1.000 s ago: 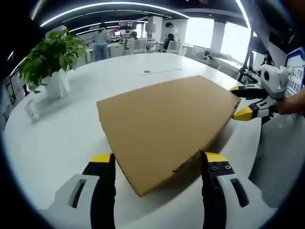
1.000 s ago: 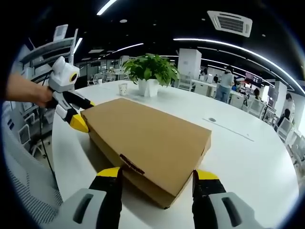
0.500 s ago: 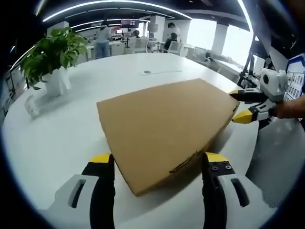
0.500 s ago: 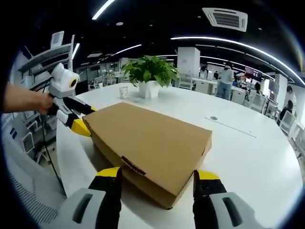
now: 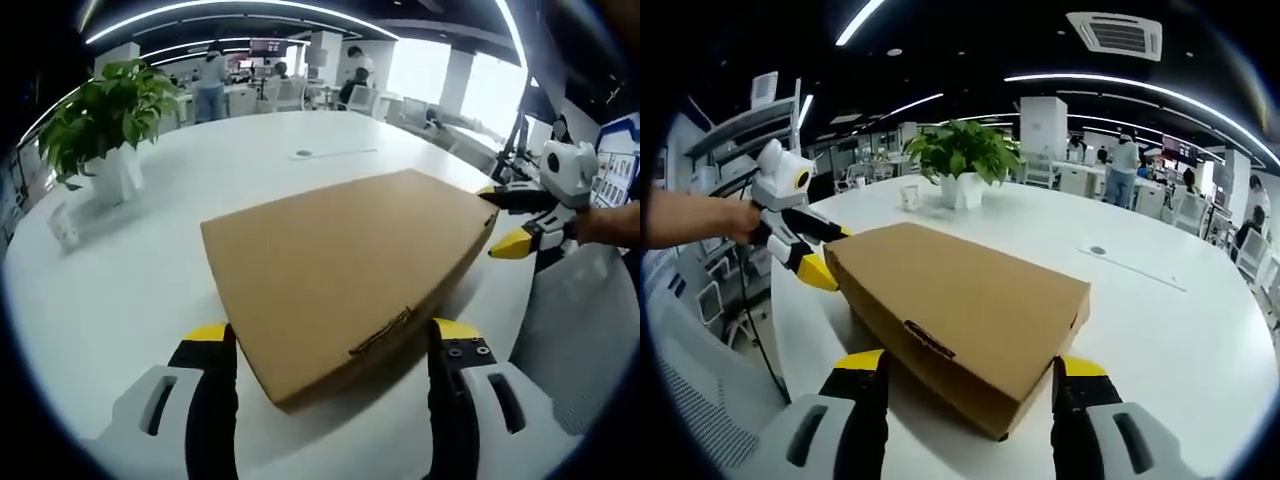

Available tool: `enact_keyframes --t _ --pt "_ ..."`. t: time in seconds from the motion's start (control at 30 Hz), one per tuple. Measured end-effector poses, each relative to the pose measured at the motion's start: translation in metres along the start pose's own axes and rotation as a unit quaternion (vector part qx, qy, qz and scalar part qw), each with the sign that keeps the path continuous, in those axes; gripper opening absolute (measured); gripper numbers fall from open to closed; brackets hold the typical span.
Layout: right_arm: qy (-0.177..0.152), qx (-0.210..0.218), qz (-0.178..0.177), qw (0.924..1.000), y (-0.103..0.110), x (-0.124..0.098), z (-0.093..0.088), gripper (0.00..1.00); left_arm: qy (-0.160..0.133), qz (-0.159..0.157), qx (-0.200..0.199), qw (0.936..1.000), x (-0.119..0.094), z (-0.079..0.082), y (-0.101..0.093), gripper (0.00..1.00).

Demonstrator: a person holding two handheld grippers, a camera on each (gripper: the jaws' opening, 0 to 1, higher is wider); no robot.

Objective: Operate the shoe box by opening the lid, removing the specified soft item, and placing it in the target area until the item is outside and the box remains undamaged.

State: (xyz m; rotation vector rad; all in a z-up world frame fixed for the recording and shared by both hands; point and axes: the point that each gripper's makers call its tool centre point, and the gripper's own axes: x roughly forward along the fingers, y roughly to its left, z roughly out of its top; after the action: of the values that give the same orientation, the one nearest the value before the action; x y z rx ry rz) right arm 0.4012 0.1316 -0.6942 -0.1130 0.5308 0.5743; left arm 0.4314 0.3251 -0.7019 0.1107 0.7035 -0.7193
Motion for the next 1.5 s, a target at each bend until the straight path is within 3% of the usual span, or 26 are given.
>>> enact_keyframes --t 0.4,1.07,1.5 --pt "-0.011 0.013 0.006 0.9998 0.002 -0.003 0.008 0.65 -0.004 -0.003 -0.007 1.0000 -0.004 0.006 0.000 0.77" --pt "-0.031 0.001 0.002 0.9995 0.000 -0.010 0.026 0.63 -0.028 -0.003 -0.006 0.9996 -0.014 0.020 -0.001 0.77" --pt "-0.044 -0.007 -0.004 0.9990 -0.008 -0.014 0.045 0.59 -0.048 0.003 -0.003 0.9989 -0.021 0.038 0.002 0.75"
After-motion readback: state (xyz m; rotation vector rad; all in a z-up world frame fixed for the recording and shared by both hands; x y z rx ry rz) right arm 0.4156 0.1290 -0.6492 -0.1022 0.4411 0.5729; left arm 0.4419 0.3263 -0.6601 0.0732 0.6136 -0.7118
